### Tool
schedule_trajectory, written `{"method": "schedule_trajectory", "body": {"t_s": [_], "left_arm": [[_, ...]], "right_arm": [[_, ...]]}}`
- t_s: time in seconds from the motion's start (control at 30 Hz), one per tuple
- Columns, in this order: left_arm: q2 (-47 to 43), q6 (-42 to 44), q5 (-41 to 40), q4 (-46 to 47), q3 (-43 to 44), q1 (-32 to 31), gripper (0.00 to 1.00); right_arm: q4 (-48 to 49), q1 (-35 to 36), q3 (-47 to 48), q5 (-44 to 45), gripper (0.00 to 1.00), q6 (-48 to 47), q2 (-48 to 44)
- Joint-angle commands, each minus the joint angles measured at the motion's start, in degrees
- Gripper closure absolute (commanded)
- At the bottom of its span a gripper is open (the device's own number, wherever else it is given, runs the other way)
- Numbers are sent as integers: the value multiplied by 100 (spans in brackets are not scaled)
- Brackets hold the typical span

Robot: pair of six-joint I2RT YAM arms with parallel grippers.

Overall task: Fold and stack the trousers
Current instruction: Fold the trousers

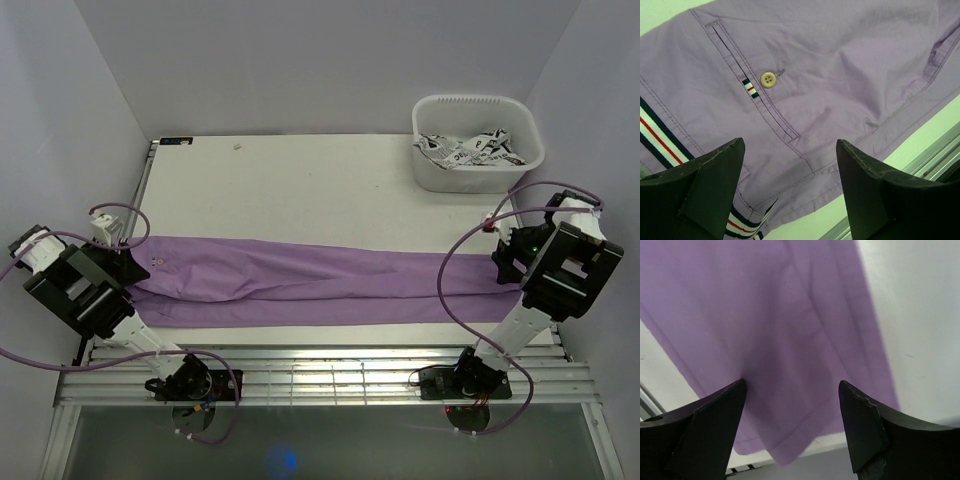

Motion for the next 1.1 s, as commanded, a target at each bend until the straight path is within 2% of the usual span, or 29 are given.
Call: {"method": "schedule_trajectory", "body": {"t_s": [0.0, 0.03, 0.07, 0.13, 0.17, 0.23, 0.3, 0.37, 0.53, 0.57, 0.63, 0.67, 0.8, 1.07], "left_arm": [[107, -313, 155, -33, 157, 18, 16], [89, -348, 111, 45, 140, 18, 16], [72, -357, 93, 64, 78, 18, 16], [19, -331, 23, 142, 8, 18, 16], [-51, -305, -47, 186, -45, 18, 16], [-113, -287, -83, 257, -142, 18, 16], [-157, -243, -74, 266, -168, 18, 16], [-192, -199, -30, 266, -186, 18, 16], [-324, 55, 40, 301, -326, -8, 16], [-341, 73, 49, 318, -335, -17, 16], [-315, 56, 75, 380, -335, -43, 16], [-289, 47, 84, 389, -318, -61, 16], [-227, 30, 137, 380, -300, -114, 16], [-157, 197, 119, 398, -485, -131, 16]], "right_arm": [[245, 22, -768, 432, 21, -68, -325], [595, 13, -1023, 598, 24, -156, -456], [763, -13, -1504, 670, 33, -296, -806], [984, -100, -1868, 645, 37, -780, -1176], [1011, -205, -1983, 592, 42, -955, -1509], [1038, -320, -2124, 338, 44, -1368, -1836], [1038, -478, -2125, 188, 31, -1571, -2240], [1003, -584, -2037, -84, 27, -1748, -2512], [54, -532, -1274, -961, 19, -2135, -2549], [-8, -349, -1202, -1060, 15, -1952, -2480], [-52, 159, -974, -1148, 15, -1592, -2357], [-52, 337, -903, -1166, 17, -1137, -2173], [-105, 1146, -657, -1149, 22, -414, -1619], [-17, 2271, -182, -947, 26, 510, -512]]}}
